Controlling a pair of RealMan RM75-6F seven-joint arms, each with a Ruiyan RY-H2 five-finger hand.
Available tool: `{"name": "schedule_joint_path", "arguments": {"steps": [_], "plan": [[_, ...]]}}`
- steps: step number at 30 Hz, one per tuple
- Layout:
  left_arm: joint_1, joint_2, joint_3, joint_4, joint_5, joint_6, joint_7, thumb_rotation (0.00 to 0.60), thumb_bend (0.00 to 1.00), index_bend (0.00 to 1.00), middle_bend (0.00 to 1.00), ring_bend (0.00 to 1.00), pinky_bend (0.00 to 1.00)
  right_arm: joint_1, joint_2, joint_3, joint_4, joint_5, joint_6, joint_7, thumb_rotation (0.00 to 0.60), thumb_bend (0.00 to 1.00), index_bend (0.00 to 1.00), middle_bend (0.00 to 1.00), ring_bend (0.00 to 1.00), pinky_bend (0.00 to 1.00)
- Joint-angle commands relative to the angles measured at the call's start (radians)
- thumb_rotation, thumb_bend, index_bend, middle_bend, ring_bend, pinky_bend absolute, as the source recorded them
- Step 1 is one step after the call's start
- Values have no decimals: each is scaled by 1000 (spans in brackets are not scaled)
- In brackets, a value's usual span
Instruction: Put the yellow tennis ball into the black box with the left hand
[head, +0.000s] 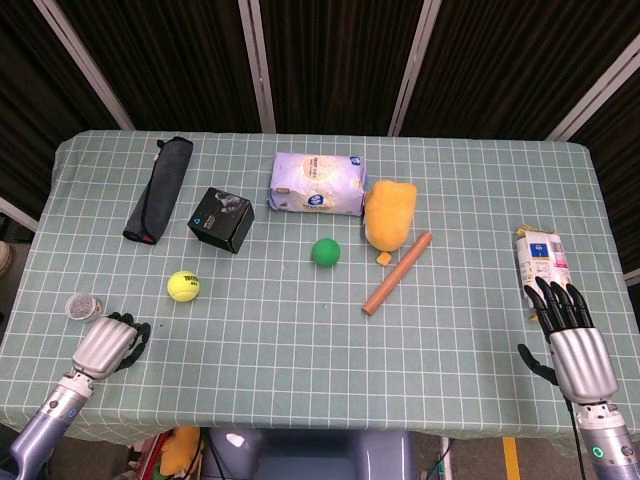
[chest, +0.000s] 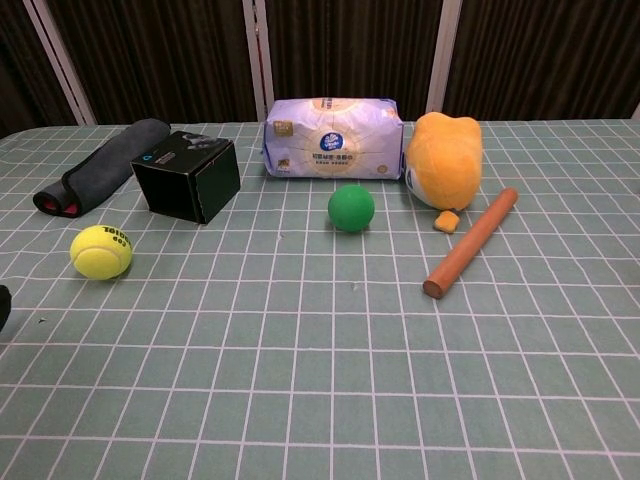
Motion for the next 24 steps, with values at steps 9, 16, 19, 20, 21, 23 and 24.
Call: {"name": "schedule_joint_path", "arguments": {"steps": [9,16,19,20,21,23,24], "plan": [[-81,-65,-41,14,-37,-83,-44,600,423,571,675,458,493,0,15,-4,-23,8,-12,-3,600,313,0,0,0,0],[-117,-89,-57,14,-42,-97,-54,600,423,543,655,457,493,4,19,-6,-27,4,-16,-1,600,313,0,0,0,0],[-131,-97,-59,16,-44,-110,-52,600,422,538,648,457,493,4,20,-4,-27,5,-15,2,600,313,0,0,0,0],[-135,-100,-61,19,-47,-115,-49,600,422,536,646,457,493,4,20,-4,-28,5,-14,3,600,313,0,0,0,0],[-139,-103,-62,22,-51,-122,-46,600,422,535,644,457,494,4,21,-3,-28,5,-13,4,600,314,0,0,0,0],[-148,-108,-66,29,-61,-137,-43,600,422,535,643,457,493,3,23,-3,-28,5,-11,7,600,313,0,0,0,0],[-153,-110,-67,32,-65,-145,-41,600,422,534,643,457,493,3,23,-3,-28,4,-10,8,600,314,0,0,0,0]]}}
